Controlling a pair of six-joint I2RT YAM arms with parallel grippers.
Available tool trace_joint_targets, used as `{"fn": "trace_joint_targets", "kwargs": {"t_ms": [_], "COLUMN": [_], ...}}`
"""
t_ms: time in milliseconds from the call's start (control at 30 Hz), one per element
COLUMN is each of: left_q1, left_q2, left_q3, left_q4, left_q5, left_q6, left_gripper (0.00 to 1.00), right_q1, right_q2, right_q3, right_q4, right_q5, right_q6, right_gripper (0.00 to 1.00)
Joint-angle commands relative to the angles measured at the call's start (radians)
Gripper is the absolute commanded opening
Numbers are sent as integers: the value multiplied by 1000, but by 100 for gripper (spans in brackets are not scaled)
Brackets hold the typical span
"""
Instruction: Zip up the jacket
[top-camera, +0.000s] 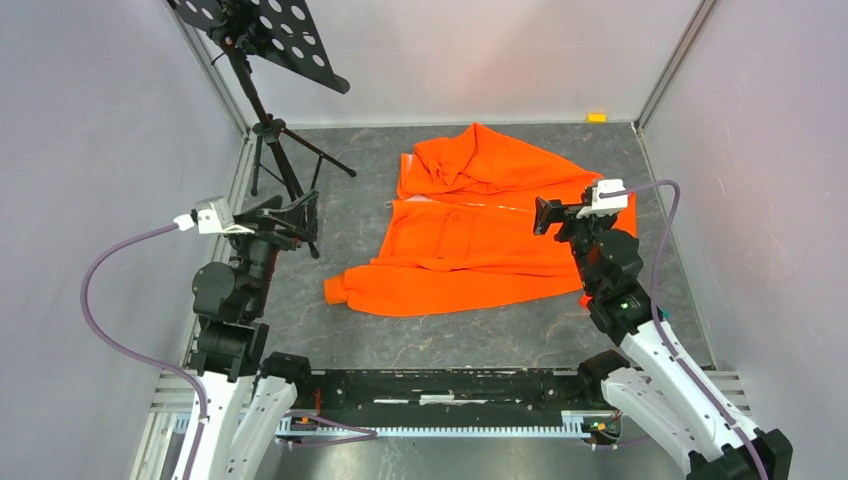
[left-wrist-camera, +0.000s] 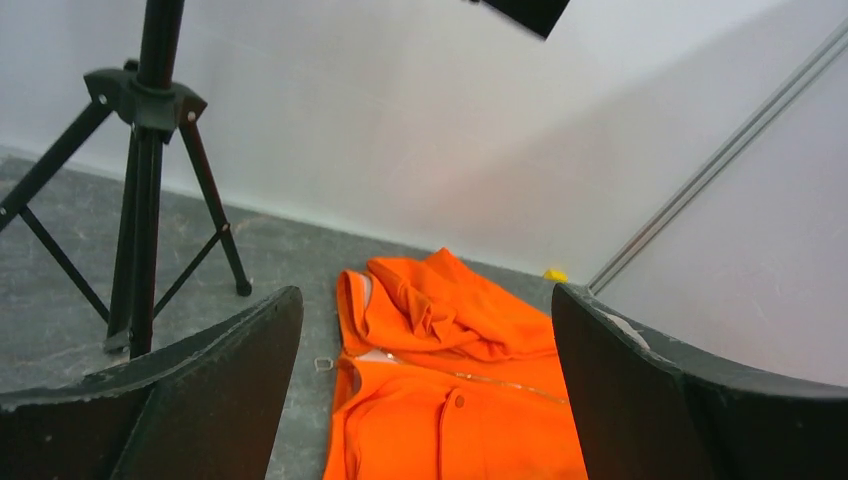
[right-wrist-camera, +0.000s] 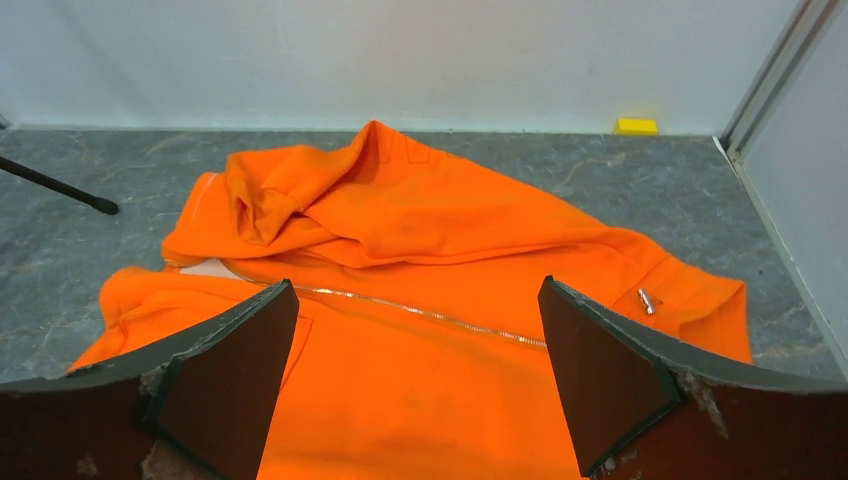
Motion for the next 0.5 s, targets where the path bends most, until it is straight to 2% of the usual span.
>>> {"fn": "trace_joint_targets", "kwargs": {"t_ms": [0, 133, 233, 400, 467], "left_q1": [7, 7, 7, 7, 7], "left_q2": [59, 164, 252, 428, 487], "left_q3": [-5, 31, 50, 35, 20], "left_q4": [-80, -171, -238, -232, -208], "left_q5": [61, 109, 142, 306, 341], "left_q6": [-6, -44, -79, -115, -142], "left_gripper": [100, 100, 100, 100, 100], "right_q1": [1, -1, -8, -11, 17], "right_q2": [73, 172, 257, 460, 583], "right_q3": [16, 36, 42, 71, 122], "right_q4": [-13, -22, -42, 88, 126], "right_q5": [73, -77, -153, -542, -627], "right_q6": [42, 88, 222, 218, 235], "right_gripper": [98, 98, 98, 98, 98]}}
